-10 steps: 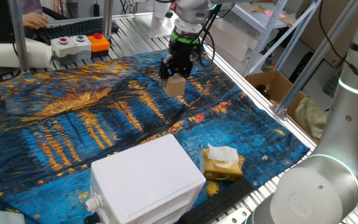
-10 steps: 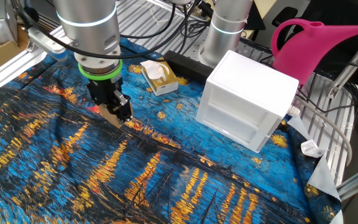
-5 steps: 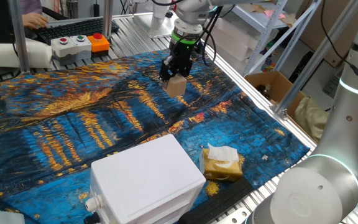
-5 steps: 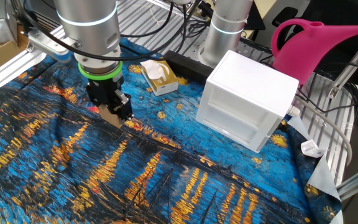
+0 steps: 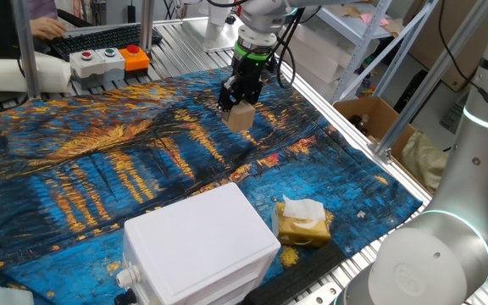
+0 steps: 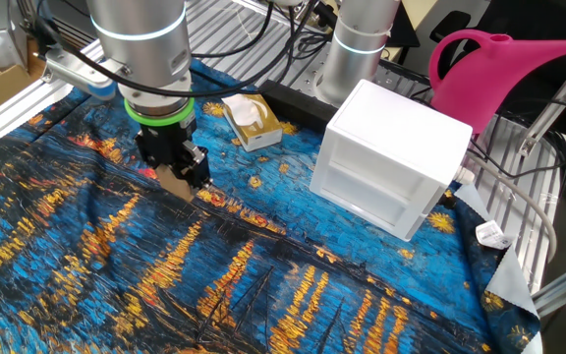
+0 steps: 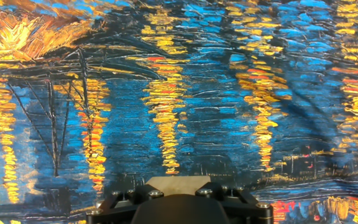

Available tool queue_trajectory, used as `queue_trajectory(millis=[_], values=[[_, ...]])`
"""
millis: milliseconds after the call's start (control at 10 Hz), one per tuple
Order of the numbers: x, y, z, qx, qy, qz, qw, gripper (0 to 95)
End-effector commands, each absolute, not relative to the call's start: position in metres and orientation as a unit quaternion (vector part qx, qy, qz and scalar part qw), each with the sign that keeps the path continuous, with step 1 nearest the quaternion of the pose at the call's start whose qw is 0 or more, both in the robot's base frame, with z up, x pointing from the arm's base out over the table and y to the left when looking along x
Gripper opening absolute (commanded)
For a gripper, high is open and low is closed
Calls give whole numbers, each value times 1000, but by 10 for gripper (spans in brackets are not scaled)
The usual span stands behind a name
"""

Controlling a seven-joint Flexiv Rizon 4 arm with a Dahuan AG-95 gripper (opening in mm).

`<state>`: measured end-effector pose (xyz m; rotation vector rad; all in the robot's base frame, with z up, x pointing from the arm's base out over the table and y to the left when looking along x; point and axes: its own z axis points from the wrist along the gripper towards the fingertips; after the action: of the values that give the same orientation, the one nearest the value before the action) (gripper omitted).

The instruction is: Pick up the small block on the left and move it to the right

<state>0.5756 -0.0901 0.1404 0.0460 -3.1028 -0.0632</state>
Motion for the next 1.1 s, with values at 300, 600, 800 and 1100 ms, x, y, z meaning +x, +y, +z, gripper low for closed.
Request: queue_trajectory(millis=[300, 600, 800, 1100], values=[[573, -86, 142, 15, -1000, -19, 17, 0], [570, -70, 146, 2, -1000, -13, 18, 0], [568, -57, 147, -9, -1000, -8, 19, 0], [562, -26, 145, -44, -999, 0, 22, 0]])
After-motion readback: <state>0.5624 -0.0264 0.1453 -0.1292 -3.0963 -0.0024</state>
